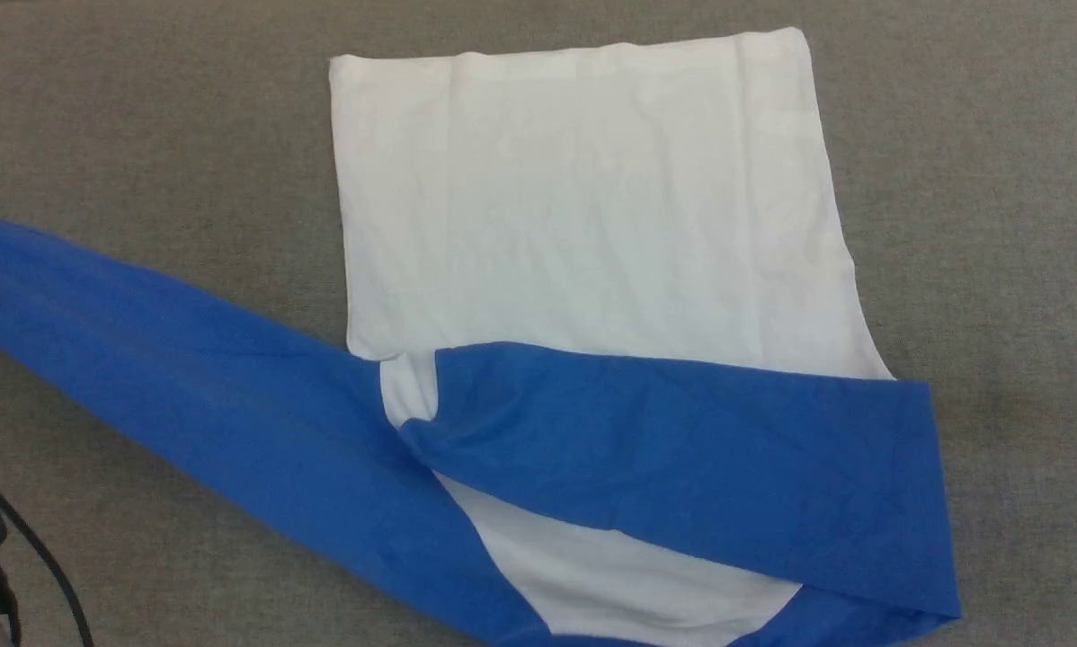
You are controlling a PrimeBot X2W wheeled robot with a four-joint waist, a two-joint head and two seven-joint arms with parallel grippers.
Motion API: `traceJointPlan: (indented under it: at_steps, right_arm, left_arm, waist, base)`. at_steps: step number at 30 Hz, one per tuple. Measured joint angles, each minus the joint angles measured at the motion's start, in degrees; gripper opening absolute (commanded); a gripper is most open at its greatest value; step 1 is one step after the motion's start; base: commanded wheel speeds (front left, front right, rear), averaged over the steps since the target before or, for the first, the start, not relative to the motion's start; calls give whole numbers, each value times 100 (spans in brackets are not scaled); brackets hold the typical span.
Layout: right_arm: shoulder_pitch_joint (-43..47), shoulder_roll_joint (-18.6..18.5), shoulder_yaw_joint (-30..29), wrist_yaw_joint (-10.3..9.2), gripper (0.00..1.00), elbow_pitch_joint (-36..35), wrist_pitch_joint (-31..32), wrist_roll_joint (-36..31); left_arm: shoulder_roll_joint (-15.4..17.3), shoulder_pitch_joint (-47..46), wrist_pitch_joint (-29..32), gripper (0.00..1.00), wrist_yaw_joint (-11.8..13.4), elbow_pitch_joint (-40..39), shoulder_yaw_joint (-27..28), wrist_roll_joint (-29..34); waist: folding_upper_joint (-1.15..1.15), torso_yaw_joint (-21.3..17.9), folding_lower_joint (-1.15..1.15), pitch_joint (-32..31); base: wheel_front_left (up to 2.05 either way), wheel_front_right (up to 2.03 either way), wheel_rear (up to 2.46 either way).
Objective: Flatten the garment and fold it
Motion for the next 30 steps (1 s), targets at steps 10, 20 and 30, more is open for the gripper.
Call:
traceJointPlan:
  at_steps: [10,20,30]
  right_arm:
    - [260,121,-45,0,100,124,25,-13]
    - [530,247,-101,0,100,211,57,-65]
    - [647,341,-159,0,100,210,103,-107]
  left_arm:
    - [76,48,132,0,-650,-445,-486,-21]
    - [-979,844,438,0,-1304,-1559,-2207,178]
    - [-1627,1362,686,0,-1521,-1650,-4720,163]
  waist:
    - [0,110,0,-590]
    - [0,72,-1,-1130]
    - [0,-43,-1,-1283]
  base:
    - [0,0,0]
    - [0,0,0]
    - [0,0,0]
